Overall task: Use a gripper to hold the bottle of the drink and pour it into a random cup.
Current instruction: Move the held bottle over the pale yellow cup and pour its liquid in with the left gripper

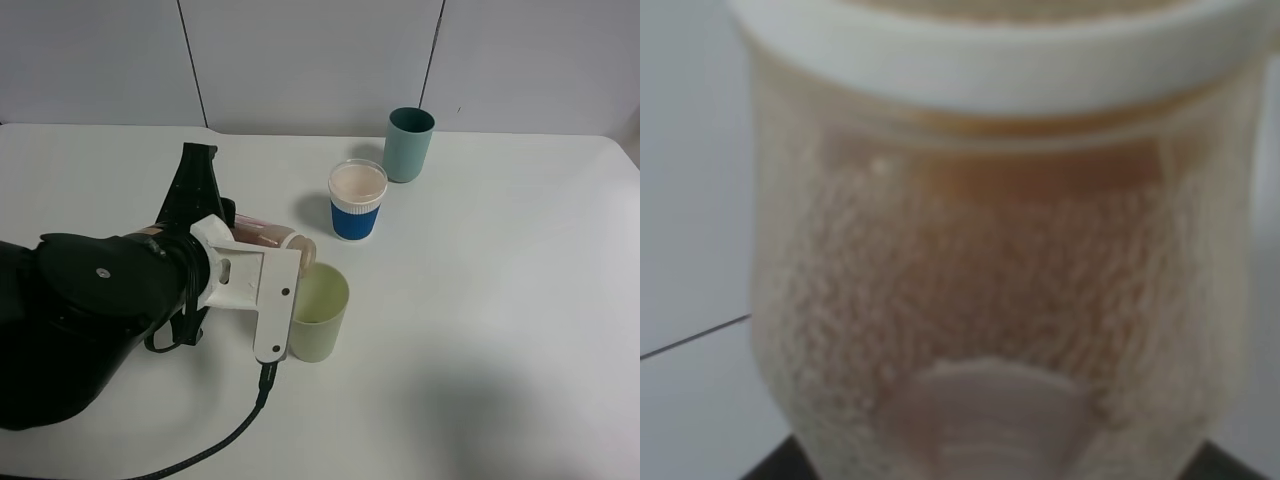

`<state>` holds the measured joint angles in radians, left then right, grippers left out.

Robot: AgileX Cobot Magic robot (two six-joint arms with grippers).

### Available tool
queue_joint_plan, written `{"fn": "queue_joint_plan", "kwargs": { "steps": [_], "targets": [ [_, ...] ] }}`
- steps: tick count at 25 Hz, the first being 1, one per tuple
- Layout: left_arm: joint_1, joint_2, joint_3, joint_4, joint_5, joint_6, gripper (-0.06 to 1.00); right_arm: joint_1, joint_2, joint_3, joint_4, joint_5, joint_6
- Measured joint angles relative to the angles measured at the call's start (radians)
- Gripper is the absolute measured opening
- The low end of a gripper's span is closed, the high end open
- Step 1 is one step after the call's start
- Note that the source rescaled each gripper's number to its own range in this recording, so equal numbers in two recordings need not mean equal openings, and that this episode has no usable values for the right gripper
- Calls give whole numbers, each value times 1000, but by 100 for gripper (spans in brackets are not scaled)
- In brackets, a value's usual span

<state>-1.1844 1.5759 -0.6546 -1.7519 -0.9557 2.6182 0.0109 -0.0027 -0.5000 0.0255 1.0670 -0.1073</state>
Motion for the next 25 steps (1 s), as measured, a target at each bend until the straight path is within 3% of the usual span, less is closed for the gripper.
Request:
{"fn": "queue_joint_plan", "kwargs": {
  "steps": [25],
  "targets": [
    [0,0,-1,0,-33,42,1,0,0,0,0,0,0]
  ]
}}
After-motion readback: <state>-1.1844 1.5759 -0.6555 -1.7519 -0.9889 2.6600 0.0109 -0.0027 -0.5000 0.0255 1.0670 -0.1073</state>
